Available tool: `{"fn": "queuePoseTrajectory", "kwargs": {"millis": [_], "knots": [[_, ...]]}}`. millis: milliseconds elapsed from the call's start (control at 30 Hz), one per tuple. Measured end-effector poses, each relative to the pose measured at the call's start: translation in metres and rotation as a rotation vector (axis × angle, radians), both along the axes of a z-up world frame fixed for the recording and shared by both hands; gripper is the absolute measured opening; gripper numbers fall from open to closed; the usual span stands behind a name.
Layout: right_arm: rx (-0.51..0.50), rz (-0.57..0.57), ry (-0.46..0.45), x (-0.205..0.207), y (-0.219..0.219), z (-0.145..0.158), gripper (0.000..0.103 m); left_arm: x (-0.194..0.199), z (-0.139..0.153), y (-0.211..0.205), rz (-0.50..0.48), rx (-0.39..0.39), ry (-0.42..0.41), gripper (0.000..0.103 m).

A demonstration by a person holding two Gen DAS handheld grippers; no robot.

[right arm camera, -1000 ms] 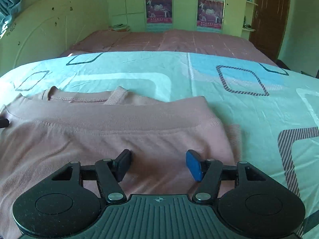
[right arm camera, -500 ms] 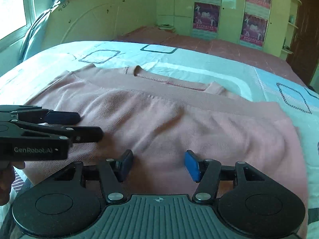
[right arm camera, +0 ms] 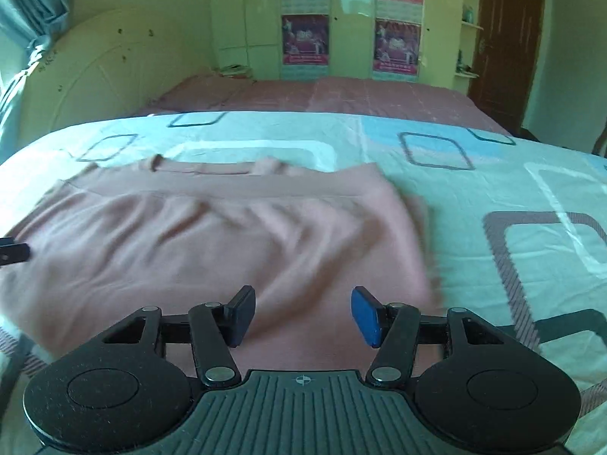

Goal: Fold small clothes
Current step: 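Open both tools and smooth the folded sweatshirt flat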

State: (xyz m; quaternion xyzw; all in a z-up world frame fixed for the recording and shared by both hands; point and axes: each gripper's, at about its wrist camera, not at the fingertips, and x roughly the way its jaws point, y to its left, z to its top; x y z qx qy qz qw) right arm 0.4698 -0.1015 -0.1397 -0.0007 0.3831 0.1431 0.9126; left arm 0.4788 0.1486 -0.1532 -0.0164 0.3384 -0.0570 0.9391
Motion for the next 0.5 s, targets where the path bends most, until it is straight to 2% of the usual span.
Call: {"fn": "queuePoseTrajectory", "kwargs": {"millis": [133,167,233,333,500], "knots": [[-0.034,0.120,0.043,-0.021,0.066,-0.021,0.057,-0.001,-0.017,-0.047,-0.076,0.029,0.047,0.059],[-0.052,0.136,0.057,-0.027,0.079,-0.028,0.057,-0.002,-0.022,-0.056,-0.088,0.058,0.057,0.059],[-0.134,0.159,-0.002,-0.038,0.095,-0.033,0.057,-0.003,-0.028,-0.064,-0.087,0.115,0.048,0.059],[-0.101,0.145,0.033,-0.030,0.076,-0.030,0.057,-0.006,-0.025,-0.051,-0.067,0.107,0.047,0.061],[-0.148,-0.032,0.058,-0.022,0.002,-0.020,0.057,-0.020,-0.020,0.005,0.050,0.127,0.055,0.059]]}}
